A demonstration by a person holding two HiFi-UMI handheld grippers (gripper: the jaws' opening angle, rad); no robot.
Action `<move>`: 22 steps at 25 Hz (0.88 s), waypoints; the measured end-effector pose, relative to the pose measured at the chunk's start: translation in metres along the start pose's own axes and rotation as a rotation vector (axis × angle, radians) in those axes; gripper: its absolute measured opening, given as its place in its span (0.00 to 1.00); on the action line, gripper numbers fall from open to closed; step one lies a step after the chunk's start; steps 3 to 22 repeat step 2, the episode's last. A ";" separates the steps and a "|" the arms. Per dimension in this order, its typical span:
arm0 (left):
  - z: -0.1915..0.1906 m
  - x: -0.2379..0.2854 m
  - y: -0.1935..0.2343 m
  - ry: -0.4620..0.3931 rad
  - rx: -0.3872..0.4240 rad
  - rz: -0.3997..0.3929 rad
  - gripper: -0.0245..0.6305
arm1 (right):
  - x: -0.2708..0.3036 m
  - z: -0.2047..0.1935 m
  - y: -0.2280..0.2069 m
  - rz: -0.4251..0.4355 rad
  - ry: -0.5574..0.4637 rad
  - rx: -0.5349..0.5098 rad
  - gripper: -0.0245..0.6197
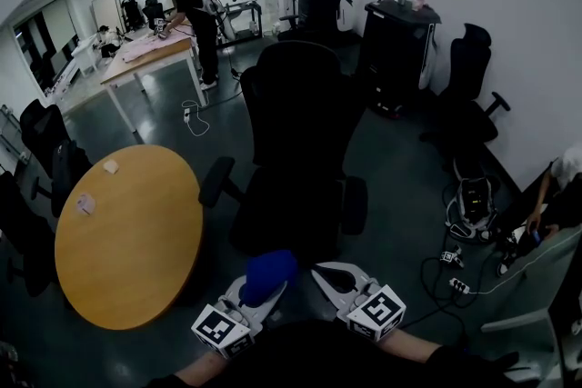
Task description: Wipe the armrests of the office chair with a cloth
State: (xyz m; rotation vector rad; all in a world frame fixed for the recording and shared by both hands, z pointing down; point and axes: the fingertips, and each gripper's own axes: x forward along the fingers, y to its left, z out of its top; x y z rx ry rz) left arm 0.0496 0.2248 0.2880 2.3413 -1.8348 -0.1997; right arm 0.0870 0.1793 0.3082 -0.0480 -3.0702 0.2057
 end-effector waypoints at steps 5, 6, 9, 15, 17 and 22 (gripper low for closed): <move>0.000 -0.001 -0.001 0.017 0.007 0.007 0.20 | -0.001 -0.002 0.000 -0.004 -0.001 0.004 0.05; 0.000 -0.001 -0.001 0.017 0.007 0.007 0.20 | -0.001 -0.002 0.000 -0.004 -0.001 0.004 0.05; 0.000 -0.001 -0.001 0.017 0.007 0.007 0.20 | -0.001 -0.002 0.000 -0.004 -0.001 0.004 0.05; 0.000 -0.001 -0.001 0.017 0.007 0.007 0.20 | -0.001 -0.002 0.000 -0.004 -0.001 0.004 0.05; 0.000 -0.001 -0.001 0.017 0.007 0.007 0.20 | -0.001 -0.002 0.000 -0.004 -0.001 0.004 0.05; 0.000 -0.001 -0.001 0.017 0.007 0.007 0.20 | -0.001 -0.002 0.000 -0.004 -0.001 0.004 0.05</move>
